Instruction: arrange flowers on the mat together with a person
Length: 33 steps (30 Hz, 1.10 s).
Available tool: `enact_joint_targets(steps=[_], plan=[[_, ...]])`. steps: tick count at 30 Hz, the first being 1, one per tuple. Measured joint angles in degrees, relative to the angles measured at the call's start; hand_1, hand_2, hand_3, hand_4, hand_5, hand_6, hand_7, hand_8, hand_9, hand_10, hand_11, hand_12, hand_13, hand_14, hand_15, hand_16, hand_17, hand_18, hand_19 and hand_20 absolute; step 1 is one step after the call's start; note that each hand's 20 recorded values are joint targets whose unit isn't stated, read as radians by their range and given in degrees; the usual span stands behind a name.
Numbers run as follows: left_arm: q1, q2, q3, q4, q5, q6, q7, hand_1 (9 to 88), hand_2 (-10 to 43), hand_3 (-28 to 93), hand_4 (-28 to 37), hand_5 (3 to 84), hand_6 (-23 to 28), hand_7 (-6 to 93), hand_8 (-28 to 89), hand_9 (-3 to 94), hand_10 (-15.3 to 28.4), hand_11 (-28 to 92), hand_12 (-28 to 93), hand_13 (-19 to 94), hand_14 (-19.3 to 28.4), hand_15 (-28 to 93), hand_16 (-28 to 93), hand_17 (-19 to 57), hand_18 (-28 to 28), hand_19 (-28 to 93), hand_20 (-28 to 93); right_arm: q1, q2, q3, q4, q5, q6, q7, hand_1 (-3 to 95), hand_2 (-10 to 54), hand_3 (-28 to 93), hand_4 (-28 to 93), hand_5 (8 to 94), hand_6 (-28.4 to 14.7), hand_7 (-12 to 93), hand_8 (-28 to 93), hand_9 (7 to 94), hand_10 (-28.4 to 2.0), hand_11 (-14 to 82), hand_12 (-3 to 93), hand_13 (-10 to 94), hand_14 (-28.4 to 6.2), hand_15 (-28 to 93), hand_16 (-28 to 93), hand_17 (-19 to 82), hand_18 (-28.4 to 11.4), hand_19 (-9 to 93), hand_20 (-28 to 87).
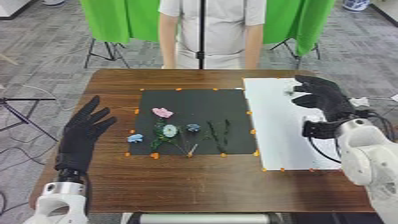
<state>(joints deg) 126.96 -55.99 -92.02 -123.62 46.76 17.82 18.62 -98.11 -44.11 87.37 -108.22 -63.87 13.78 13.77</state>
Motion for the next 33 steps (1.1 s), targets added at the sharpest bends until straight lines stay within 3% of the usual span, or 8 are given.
enact_joint_targets(steps=[6,14,20,27,33], plan=[[-0.02,0.22,0.12,-0.02,-0.01,0.00,0.04,23.2,4.4,80,-28.2,34.0,2.5,10.7,-9,34.3,15.4,19,9,27,23.8,37,-4,-9.4,26.1,45,12,7.12,3.89,-4.95,5.68,-13.61,0.83,6.66,32.2,-4.4,81,-28,45.1,2.7,20,-14,45.9,-12.3,13.9,15.0,44,-13.8,45,12,12,-22.3,59,25],[-0.30,0.49,0.57,-0.01,-0.09,-0.01,0.04,23.2,4.5,80,-28.2,33.8,2.6,10.7,-9,34.1,15.6,19,9,27,24.0,38,-4,-9.4,26.0,45,12,17.65,5.11,-12.97,13.57,-17.61,0.40,14.14,34.5,-6.1,81,-28,45.9,3.5,21,-15,45.6,-11.8,14.1,14.8,45,-13.1,45,11,12,-21.9,60,23],[-0.64,0.73,0.93,0.01,-0.25,-0.01,0.28,23.1,4.4,80,-28.2,33.7,2.6,10.7,-9,34.0,15.6,19,9,27,24.0,38,-4,-9.4,26.0,45,13,22.81,4.85,-17.21,17.63,-31.98,-5.44,18.87,34.9,-6.6,82,-28,45.9,3.6,21,-15,45.4,-11.7,13.9,14.6,45,-12.7,45,11,13,-21.6,60,23],[-1.50,1.34,1.42,0.12,-0.72,-0.02,0.47,23.1,4.4,80,-28.2,33.5,2.7,10.7,-9,33.9,15.5,19,9,27,24.0,38,-5,-9.4,26.0,45,13,26.09,3.45,-19.35,21.44,-33.57,-6.28,22.08,35.9,-7.8,82,-28,46.1,4.2,21,-15,45.6,-11.5,13.7,14.5,45,-12.3,44,11,13,-21.6,61,22],[-1.78,2.04,1.59,0.13,-1.39,0.00,1.12,23.3,4.5,80,-28.1,33.6,2.9,10.9,-9,34.0,15.7,20,9,27,24.0,38,-5,-9.4,26.0,45,13,27.59,2.41,-21.73,24.40,-43.64,-12.39,23.03,37.2,-8.3,81,-28,47.2,4.6,21,-15,48.0,-11.6,14.8,14.4,47,-11.4,46,11,13,-21.6,65,25]])
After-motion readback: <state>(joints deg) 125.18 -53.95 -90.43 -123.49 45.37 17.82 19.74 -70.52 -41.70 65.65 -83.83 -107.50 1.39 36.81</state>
